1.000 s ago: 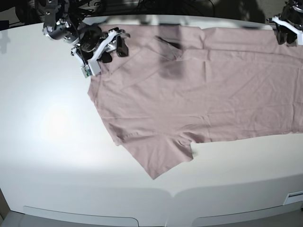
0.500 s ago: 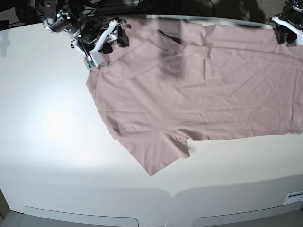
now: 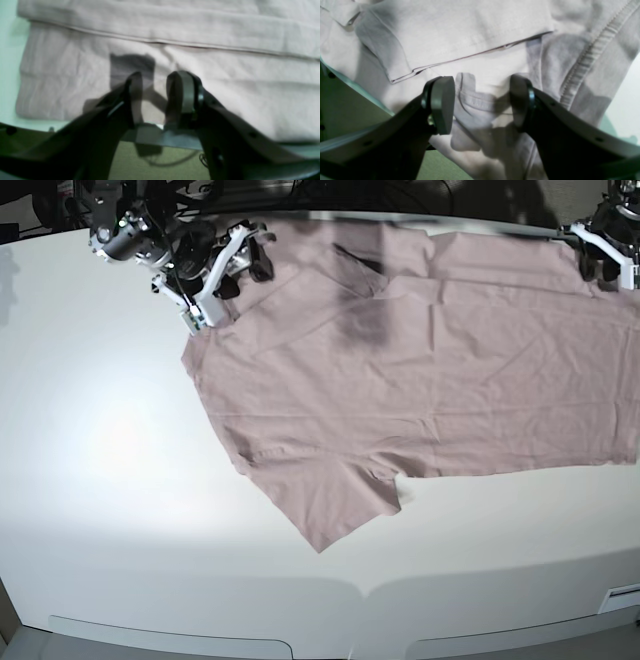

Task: Fold the T-shirt properly

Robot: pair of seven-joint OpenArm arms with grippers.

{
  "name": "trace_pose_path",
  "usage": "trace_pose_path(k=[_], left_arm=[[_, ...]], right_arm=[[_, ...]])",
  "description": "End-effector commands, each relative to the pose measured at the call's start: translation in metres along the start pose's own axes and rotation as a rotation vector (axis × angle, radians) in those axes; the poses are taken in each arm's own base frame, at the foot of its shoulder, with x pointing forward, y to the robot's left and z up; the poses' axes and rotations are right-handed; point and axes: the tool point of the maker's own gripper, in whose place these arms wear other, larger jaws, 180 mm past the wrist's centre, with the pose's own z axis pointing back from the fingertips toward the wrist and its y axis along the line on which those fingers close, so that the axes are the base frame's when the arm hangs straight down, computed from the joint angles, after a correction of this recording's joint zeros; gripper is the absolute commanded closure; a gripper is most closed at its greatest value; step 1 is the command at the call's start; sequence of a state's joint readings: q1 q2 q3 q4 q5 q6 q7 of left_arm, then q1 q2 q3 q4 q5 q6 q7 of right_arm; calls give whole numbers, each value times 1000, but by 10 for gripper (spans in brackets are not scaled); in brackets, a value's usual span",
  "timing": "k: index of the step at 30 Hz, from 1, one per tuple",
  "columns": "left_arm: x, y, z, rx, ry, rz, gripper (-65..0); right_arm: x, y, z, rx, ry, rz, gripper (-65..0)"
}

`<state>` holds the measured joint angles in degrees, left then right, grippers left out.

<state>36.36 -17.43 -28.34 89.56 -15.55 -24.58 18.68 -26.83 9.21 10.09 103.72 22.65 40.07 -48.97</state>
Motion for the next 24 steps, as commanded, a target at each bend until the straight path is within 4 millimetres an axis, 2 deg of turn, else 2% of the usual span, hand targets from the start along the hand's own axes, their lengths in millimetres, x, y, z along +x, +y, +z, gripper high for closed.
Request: trace_pose_path(k=[1, 5, 8, 11, 16, 24], left_arm=[[10, 1, 3, -4, -28, -21, -213], [9, 4, 4, 16, -10, -83, -213], [4, 18, 6, 90, 13, -123, -213], [5, 28, 7, 144, 9, -128, -213], [9, 29, 7, 149, -2, -147, -213], [11, 30, 7, 147, -8, -146, -217]], right_arm=[[6, -1, 3, -4, -19, 10, -351], [5, -1, 3, -7, -12, 12, -351], [4, -7, 5, -25, -10, 8, -351], [4, -21, 12, -65, -18, -14, -351], [4, -45, 26, -127, -49, -66, -351], [22, -42, 36, -78, -123, -77, -351]])
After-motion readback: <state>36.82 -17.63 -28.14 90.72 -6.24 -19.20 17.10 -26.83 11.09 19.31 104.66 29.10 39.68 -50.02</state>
